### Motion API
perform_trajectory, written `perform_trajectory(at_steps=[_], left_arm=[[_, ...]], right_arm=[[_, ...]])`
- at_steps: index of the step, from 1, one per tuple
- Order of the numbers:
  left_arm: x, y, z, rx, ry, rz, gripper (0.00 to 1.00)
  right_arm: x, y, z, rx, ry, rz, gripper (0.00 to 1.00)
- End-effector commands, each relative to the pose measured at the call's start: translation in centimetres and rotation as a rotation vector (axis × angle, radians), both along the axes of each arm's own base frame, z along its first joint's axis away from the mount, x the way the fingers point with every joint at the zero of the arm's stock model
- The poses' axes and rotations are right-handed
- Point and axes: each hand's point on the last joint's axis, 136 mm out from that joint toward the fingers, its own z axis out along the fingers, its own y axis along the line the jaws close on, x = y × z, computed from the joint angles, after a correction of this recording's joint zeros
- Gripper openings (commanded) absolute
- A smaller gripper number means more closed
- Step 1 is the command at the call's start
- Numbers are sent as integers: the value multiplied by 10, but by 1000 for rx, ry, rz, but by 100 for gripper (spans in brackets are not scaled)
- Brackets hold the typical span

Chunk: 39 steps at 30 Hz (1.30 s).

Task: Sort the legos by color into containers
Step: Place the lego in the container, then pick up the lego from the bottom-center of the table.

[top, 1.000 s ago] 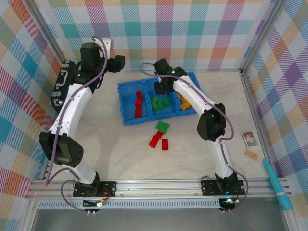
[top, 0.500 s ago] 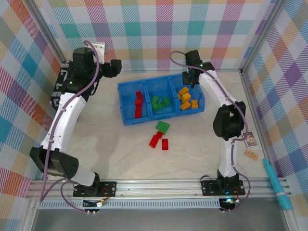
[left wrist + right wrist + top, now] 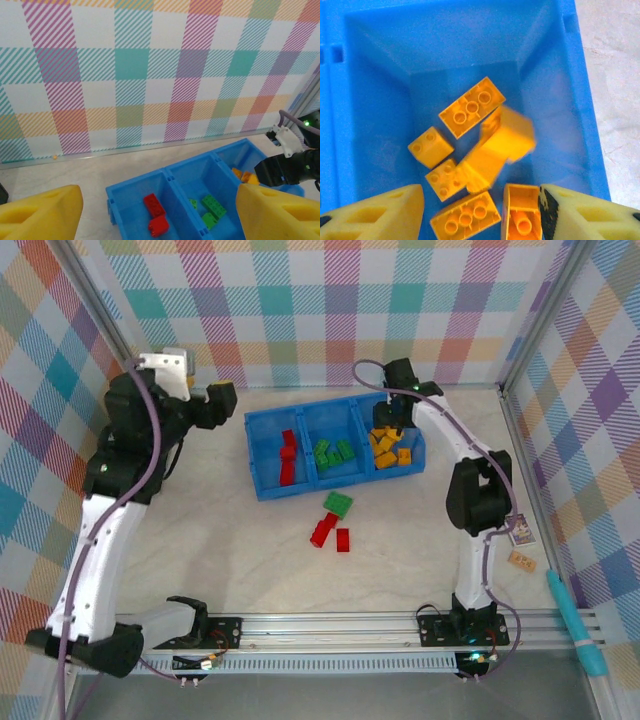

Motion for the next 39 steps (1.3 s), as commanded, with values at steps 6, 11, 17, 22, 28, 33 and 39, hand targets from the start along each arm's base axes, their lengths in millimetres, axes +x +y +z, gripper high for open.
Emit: perform_trajectory(at_steps=[6, 11, 17, 22, 28, 33, 39], left_arm=[[-47, 17, 5, -130, 8, 67, 80], [-37, 7, -21, -183, 110, 46, 80], [-23, -2, -37, -224, 169, 32, 79], [-8, -10, -49, -213, 211, 10, 80], [12, -19, -60, -189, 251, -12, 80], [21, -20, -64, -149, 269, -10, 80], [27, -20, -68, -118, 286, -7, 80]], right_arm=[[-88, 15, 71, 238, -127, 29, 62], [-179, 46, 28, 286, 3, 91, 67], [-260, 94, -17, 334, 143, 125, 69], [-293, 123, -53, 267, 263, 145, 73], [-290, 136, -91, 149, 329, 142, 74], [-275, 141, -108, 35, 334, 168, 71], [-275, 134, -130, -58, 378, 171, 59]])
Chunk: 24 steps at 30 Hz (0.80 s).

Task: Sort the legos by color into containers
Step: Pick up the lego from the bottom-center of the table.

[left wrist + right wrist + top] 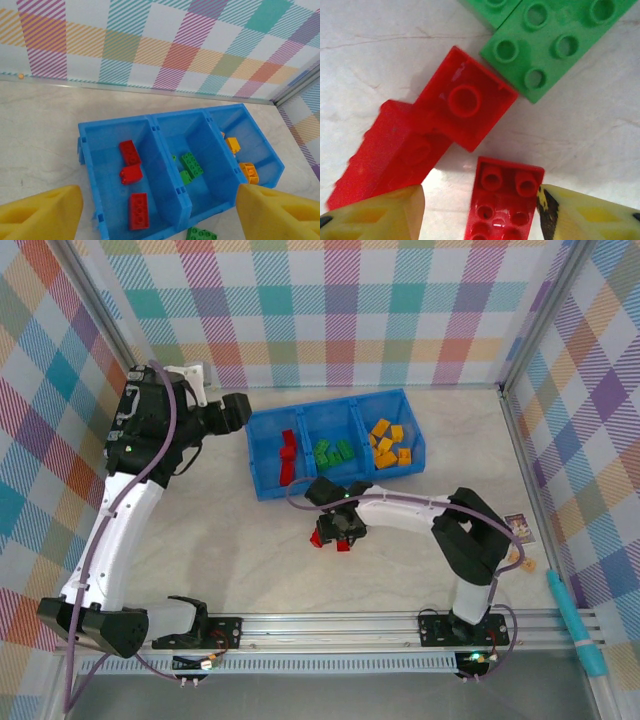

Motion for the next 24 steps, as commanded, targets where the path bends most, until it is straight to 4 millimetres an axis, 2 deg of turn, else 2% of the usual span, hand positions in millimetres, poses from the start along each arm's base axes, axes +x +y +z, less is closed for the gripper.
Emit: perform_trajectory(at_steps=[1, 8, 16, 21, 24], left_arm=[[-2, -5, 9, 17, -21, -29, 80], [1, -7, 4, -2, -13, -28, 80], [0, -5, 6, 10, -24, -25, 81], [-3, -3, 7, 29, -31, -23, 80], [-5, -1, 8, 37, -40, -22, 81]], right_arm=[[-6, -14, -9, -84, 31, 14, 58], [-21, -36, -15, -124, 56, -9, 52], [-26, -41, -23, -144, 80, -1, 32], [-27, -43, -7, -144, 74, 31, 27], [-23, -42, 14, -137, 47, 60, 26]])
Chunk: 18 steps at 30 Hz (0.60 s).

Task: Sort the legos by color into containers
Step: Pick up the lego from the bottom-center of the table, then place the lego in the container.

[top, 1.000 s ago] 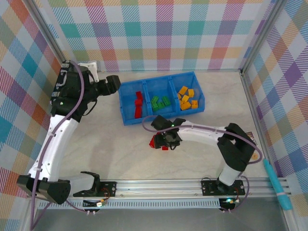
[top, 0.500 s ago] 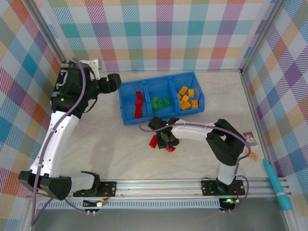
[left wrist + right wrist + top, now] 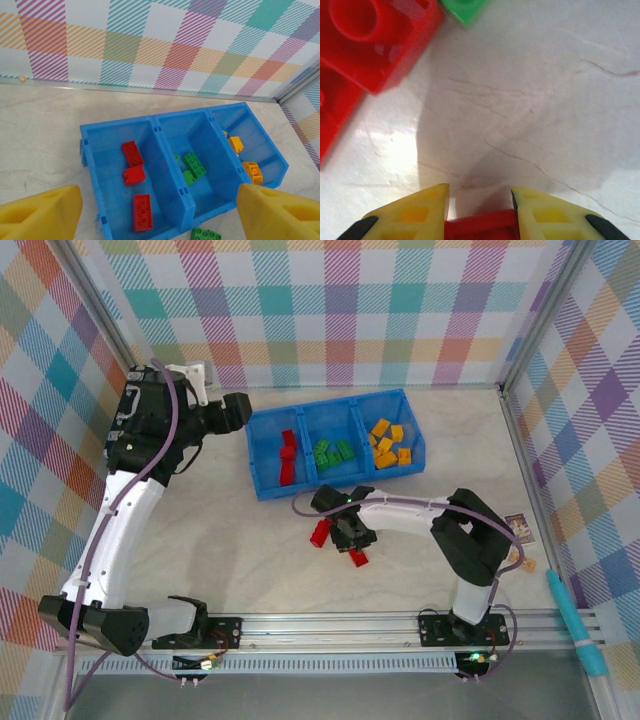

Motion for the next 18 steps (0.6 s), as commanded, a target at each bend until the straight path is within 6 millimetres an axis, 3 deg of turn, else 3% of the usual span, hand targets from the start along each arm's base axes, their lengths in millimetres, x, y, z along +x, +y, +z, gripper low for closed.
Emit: perform_trajectory(at_steps=[1, 5, 11, 13, 18], left_arm=[[-8, -1, 10, 20, -38, -17, 81], [-11, 1, 13, 37, -49, -17, 81], [-20, 11, 15, 88, -57, 3, 82], [-25, 14, 9, 105, -37, 9, 83], [-54, 13, -6, 109, 8, -46, 84]], right_arm=[[2, -3, 36, -2, -27, 51, 26], [25, 15, 87, 57, -118, 96, 27], [93, 66, 167, 185, -332, 198, 28], [123, 85, 181, 220, -397, 221, 28], [184, 135, 191, 332, -503, 251, 28]])
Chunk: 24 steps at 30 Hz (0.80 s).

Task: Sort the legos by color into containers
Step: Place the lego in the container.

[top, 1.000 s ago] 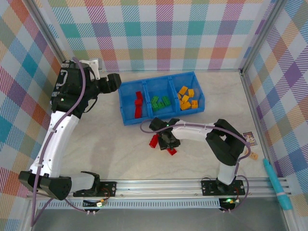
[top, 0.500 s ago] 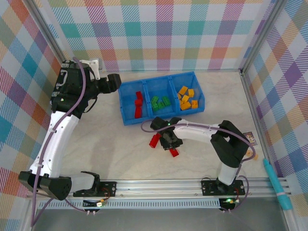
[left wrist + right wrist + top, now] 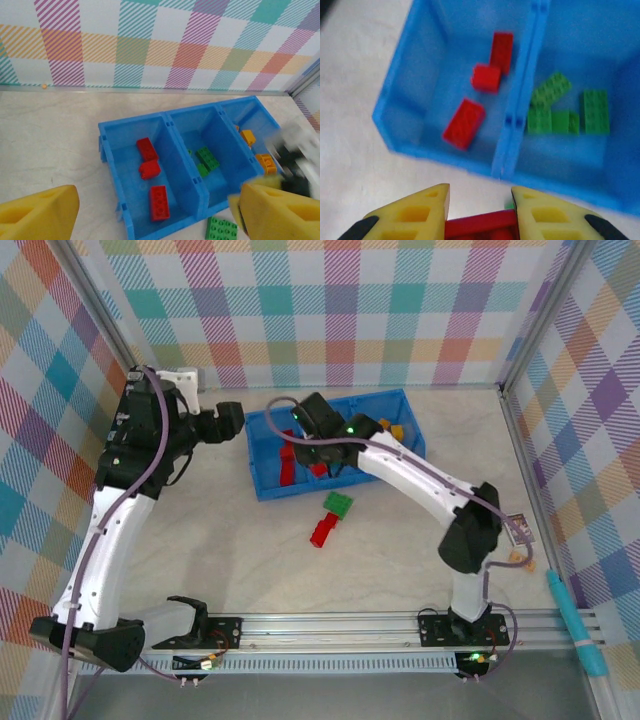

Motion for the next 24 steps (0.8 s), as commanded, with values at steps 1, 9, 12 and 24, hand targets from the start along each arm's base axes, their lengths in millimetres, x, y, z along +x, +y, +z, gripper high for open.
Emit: perform_trajectory(at_steps=[1, 9, 12, 24], left_arm=[[-32, -3, -18, 31, 48, -72, 85], [-79, -37, -83, -29, 303, -318, 88], [-89, -43, -108, -66, 376, -340, 88], [-98, -96, -190, 89, 439, -423, 85]], right_arm=[[35, 32, -16, 11, -48, 74, 28], [89, 86, -49, 63, -64, 127, 30], [95, 93, -60, 70, -75, 143, 34], [89, 92, -5, 143, -140, 211, 51]])
